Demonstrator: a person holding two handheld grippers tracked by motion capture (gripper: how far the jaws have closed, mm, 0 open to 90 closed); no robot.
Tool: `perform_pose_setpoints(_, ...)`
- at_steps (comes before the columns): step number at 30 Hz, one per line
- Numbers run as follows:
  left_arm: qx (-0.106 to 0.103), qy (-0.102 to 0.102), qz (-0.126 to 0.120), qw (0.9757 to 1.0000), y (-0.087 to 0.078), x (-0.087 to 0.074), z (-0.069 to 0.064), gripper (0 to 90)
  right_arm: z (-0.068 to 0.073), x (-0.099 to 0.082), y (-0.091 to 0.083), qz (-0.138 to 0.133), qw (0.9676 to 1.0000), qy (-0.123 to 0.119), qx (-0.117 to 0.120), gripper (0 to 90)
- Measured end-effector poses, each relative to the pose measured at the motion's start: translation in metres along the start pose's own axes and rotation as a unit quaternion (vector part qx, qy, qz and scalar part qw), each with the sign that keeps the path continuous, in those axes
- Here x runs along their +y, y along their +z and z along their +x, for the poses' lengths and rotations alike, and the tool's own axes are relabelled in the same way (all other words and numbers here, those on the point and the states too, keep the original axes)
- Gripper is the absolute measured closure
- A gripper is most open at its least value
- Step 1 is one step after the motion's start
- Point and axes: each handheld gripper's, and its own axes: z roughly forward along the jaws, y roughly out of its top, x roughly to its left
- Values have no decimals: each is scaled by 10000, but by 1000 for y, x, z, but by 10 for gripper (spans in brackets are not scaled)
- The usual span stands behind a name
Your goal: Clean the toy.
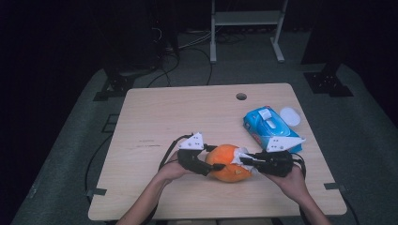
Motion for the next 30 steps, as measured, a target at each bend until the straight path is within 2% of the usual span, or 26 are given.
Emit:
perform_pose_setpoints(1, 107, 143, 43, 9998, -1, 1, 0, 318, -1, 2, 2, -38, 10000, -7, -16, 812)
perform_pose_setpoints(2, 166, 188, 113, 9996, -2, 1, 2, 317, -3, 2, 5, -54, 10000, 11, -35, 812)
perform_pose_setpoints(4, 225, 82, 258, 9994, 0, -6, 8, 286, -6, 0, 14, 33, 10000, 9, -93, 812)
perform_pose_setpoints(5, 216, -140, 372, 9990, 2, -12, 11, 240, -8, -3, 21, 122, 9999, 15, -119, 812)
perform_pose_setpoints(7, 106, -475, 420, 9979, 2, -20, 15, 155, -12, -11, 31, 152, 9997, 201, 1, 813)
perform_pose_setpoints(10, 56, -954, 541, 9940, -4, -22, 20, 85, -10, -14, 36, 146, 9996, 216, 89, 813)
perform_pose_setpoints(12, 28, -1174, 648, 9910, -4, -24, 21, 72, -7, -13, 37, 195, 9997, 147, 101, 813)
perform_pose_setpoints(14, -57, -1416, 823, 9865, -1, -28, 21, 49, -7, -14, 37, 212, 9995, 175, 153, 813)
perform_pose_setpoints(15, -66, -1428, 864, 9860, 0, -30, 21, 49, -6, -15, 38, 222, 9994, 181, 168, 813)
perform_pose_setpoints(19, -71, -1034, 821, 9912, -2, -27, 17, 172, 3, -11, 37, 250, 9996, 25, 90, 813)
perform_pose_setpoints(20, -54, -895, 785, 9929, -2, -26, 16, 191, 6, -9, 37, 247, 9997, -54, 76, 813)
perform_pose_setpoints(22, -49, -687, 792, 9945, 0, -25, 13, 201, 11, -4, 38, 208, 9996, -185, 85, 813)
perform_pose_setpoints(24, -24, -527, 793, 9955, 2, -24, 11, 201, 14, 1, 42, 145, 9994, -259, 150, 813)
perform_pose_setpoints(27, -16, -359, 778, 9963, 4, -23, 9, 200, 19, 6, 46, 110, 9987, -495, 69, 813)
perform_pose_setpoints(30, 4, -307, 793, 9964, 4, -22, 7, 201, 22, 10, 47, 198, 9976, -661, 41, 813)
